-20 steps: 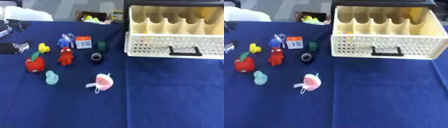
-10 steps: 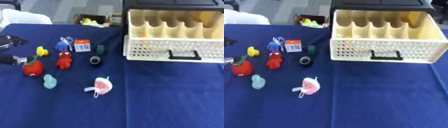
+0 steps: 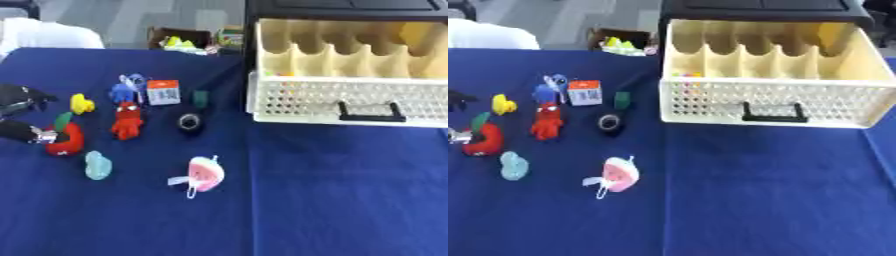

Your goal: Pick up objects from table and place into drawer.

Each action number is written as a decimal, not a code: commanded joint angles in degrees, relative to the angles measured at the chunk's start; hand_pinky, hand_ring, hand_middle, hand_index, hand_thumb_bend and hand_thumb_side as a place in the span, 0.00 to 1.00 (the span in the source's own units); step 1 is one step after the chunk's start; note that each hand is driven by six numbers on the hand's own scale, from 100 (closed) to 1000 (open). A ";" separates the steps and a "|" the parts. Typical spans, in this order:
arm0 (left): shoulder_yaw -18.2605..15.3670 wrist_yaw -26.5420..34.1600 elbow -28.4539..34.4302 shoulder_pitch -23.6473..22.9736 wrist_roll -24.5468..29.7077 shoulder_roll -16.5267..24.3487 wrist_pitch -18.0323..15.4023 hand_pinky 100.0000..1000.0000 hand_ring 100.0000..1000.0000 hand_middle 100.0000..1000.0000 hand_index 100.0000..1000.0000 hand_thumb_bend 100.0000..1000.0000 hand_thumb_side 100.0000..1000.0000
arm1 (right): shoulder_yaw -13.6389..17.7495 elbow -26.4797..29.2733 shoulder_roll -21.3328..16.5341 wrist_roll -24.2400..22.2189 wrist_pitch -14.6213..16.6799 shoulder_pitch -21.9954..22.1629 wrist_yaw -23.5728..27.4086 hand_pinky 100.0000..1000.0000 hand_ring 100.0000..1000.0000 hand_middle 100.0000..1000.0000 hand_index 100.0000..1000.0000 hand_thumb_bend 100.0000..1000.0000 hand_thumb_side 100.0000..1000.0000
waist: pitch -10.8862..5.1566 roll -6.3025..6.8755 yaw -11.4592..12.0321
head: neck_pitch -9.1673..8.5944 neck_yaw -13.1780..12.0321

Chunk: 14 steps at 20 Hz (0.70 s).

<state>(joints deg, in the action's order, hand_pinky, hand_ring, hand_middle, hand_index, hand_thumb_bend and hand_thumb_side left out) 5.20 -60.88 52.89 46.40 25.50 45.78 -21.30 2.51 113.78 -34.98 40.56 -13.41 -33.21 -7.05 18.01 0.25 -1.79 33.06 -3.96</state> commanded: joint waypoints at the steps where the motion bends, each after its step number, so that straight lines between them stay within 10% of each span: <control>1: -0.43 -1.34 -0.93 1.38 1.03 1.19 -0.30 0.56 0.70 0.76 1.00 0.57 0.86 | 0.91 0.81 -0.93 0.12 -0.25 -0.41 0.59 0.76 0.48 0.41 0.78 0.00 1.00 | -0.90 0.14 -0.06 | -0.75 -0.25; 7: -0.68 -3.42 -3.32 2.38 0.59 0.41 0.59 0.51 0.65 0.71 0.97 0.57 0.84 | 1.01 0.81 -0.69 0.35 -0.27 -0.07 1.37 0.76 0.48 0.40 0.77 0.00 1.00 | -0.58 0.21 -0.31 | -1.10 -0.55; 14: -2.96 2.30 -1.36 3.90 2.45 1.10 0.67 0.46 0.59 0.66 0.95 0.29 0.83 | 1.11 0.81 -1.10 0.43 -0.59 0.82 1.58 0.76 0.47 0.40 0.75 0.00 1.00 | -0.52 0.00 -0.22 | -0.78 -0.58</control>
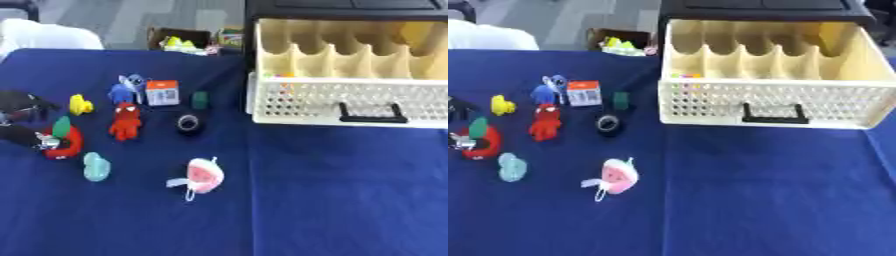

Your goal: Pick up objects from table and place into drawer.

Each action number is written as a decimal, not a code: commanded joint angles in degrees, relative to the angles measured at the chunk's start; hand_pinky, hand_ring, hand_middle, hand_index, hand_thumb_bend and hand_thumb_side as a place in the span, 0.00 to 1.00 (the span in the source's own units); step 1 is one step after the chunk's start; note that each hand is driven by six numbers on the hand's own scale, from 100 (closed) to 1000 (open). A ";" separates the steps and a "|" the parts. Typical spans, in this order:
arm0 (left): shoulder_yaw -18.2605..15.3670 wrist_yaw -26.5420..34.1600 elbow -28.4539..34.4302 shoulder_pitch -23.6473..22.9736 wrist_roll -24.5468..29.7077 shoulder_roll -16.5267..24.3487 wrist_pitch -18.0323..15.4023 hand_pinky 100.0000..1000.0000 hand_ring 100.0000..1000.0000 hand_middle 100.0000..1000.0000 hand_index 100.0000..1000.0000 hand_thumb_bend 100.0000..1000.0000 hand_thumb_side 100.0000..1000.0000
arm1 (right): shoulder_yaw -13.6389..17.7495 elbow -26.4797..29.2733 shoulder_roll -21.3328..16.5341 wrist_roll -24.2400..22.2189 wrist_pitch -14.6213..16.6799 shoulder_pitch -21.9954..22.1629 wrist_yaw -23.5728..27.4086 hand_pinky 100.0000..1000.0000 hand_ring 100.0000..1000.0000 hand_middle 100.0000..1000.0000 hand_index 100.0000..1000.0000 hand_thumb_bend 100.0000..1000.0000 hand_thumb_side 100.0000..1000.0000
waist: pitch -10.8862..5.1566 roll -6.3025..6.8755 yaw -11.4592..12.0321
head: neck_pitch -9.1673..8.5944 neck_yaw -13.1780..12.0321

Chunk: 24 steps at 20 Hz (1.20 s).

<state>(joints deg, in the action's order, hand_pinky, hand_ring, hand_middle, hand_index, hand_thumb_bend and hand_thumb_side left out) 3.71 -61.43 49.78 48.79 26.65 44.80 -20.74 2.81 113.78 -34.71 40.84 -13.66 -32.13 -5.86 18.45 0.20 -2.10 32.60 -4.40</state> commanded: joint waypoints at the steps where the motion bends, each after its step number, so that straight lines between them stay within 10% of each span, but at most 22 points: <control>1: -1.71 4.48 2.61 1.90 2.30 2.52 0.15 0.47 0.60 0.67 0.95 0.28 0.83 | 0.85 0.81 -1.45 0.16 -0.36 -0.15 0.33 0.76 0.47 0.40 0.75 0.00 1.00 | -1.01 0.08 0.19 | -0.22 -0.14; 12: -2.11 13.83 7.69 3.10 9.02 4.50 1.57 0.48 0.61 0.69 0.94 0.21 0.84 | 1.06 0.81 -1.24 -0.07 -0.71 0.60 0.44 0.75 0.47 0.40 0.76 0.00 1.00 | -1.38 0.22 0.73 | 0.25 0.01; 24: -0.09 15.42 7.38 1.96 21.70 5.45 -3.65 0.55 0.68 0.73 0.97 0.45 0.95 | 1.21 0.81 -0.94 -0.44 -0.66 0.84 0.93 0.76 0.47 0.39 0.75 0.00 1.00 | -1.23 0.26 0.75 | 0.05 0.04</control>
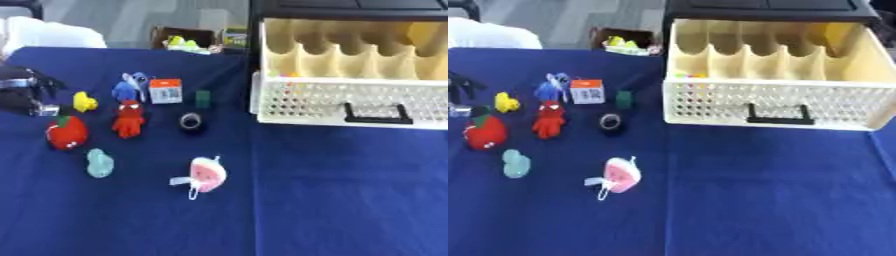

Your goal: Pick up objects from table and place into drawer.

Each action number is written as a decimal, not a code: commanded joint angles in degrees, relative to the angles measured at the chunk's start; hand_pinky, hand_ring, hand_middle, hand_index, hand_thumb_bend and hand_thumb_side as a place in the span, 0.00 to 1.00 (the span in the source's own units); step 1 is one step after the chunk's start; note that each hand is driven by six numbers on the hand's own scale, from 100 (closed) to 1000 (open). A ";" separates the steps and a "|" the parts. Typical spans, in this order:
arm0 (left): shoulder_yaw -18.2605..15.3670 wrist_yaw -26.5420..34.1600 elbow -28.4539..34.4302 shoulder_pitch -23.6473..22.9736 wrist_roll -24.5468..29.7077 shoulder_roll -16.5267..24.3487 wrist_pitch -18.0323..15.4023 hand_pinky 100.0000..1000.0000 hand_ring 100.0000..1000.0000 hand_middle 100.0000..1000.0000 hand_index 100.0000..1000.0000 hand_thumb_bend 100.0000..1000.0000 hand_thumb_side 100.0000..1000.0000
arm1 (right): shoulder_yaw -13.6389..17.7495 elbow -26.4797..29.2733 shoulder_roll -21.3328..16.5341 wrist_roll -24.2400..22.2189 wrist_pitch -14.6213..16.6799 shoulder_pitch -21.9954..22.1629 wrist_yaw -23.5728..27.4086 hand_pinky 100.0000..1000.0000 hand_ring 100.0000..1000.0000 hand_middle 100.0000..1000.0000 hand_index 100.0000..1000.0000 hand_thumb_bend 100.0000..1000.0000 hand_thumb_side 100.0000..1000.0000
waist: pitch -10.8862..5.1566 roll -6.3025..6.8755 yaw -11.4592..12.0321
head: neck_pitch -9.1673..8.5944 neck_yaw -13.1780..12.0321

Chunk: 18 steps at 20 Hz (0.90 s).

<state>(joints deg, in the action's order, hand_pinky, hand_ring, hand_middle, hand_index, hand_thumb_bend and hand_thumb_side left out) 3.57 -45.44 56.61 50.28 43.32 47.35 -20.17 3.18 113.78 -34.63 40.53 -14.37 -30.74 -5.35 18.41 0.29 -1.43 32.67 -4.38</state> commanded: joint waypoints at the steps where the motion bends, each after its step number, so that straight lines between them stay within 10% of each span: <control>1: 0.23 -1.13 0.57 0.33 5.18 2.97 -4.51 0.55 0.68 0.73 0.97 0.46 0.95 | 0.87 0.81 -0.97 -0.15 0.13 -0.53 0.49 0.76 0.47 0.39 0.75 0.00 1.00 | -1.18 0.19 0.08 | -0.01 -0.01; 18: 2.07 -5.67 -0.80 -1.75 0.79 2.39 -8.41 0.51 0.66 0.76 0.99 0.34 0.74 | 1.25 0.81 -0.44 -0.61 0.69 -0.41 1.35 0.76 0.47 0.37 0.73 0.00 1.00 | -1.10 -0.03 -0.10 | -0.15 -0.23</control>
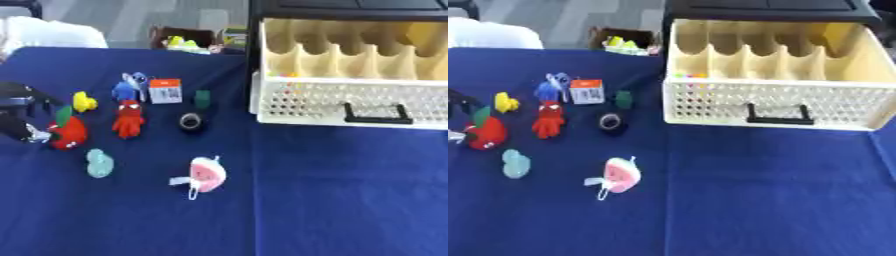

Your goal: Pick up objects from table and place into drawer.

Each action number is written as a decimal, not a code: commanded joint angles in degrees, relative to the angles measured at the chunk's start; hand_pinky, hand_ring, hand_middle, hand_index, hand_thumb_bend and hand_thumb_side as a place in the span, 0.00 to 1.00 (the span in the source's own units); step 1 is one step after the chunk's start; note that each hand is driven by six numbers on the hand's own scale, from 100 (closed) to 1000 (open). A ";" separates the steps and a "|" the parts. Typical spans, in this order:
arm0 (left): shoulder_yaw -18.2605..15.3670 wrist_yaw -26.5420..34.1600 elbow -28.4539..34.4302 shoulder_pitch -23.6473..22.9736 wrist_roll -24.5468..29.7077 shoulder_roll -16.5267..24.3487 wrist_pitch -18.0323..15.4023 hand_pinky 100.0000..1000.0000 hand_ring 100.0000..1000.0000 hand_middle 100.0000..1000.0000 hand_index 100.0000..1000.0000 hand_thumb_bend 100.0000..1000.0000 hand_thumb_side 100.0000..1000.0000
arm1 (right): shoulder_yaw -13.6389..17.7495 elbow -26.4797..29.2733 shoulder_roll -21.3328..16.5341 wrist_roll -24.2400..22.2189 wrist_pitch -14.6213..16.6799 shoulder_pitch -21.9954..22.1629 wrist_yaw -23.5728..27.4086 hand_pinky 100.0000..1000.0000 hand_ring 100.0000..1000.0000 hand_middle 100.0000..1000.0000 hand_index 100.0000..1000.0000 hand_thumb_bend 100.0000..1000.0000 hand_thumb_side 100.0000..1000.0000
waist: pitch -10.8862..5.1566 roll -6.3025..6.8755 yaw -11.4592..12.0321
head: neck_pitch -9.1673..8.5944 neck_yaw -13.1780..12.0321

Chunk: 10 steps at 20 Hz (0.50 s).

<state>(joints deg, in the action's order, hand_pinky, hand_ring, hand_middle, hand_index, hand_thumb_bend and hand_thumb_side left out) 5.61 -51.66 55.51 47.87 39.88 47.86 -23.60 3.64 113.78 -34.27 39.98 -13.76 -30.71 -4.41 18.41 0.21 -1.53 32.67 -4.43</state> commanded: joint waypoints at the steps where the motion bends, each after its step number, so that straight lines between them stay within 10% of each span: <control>1: 0.13 0.78 0.26 0.68 4.28 1.82 -5.15 0.50 0.66 0.75 0.99 0.35 0.75 | 0.81 0.81 -0.76 -0.05 0.08 -0.44 0.44 0.76 0.47 0.37 0.73 0.00 1.00 | -1.09 0.05 0.00 | -0.16 -0.20; 10: 1.51 0.04 0.73 0.87 2.00 1.53 -5.61 0.49 0.63 0.71 0.95 0.40 0.79 | 0.84 0.81 -0.54 -0.48 -0.02 -0.32 0.60 0.75 0.46 0.36 0.72 0.00 1.00 | -0.96 0.09 -0.15 | -0.42 -0.34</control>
<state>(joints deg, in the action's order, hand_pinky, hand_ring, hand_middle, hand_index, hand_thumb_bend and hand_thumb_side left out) 7.24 -51.50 55.53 47.87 38.43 47.80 -25.05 3.83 113.78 -34.02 39.71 -13.80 -30.67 -4.08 18.43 0.21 -1.67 32.64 -4.53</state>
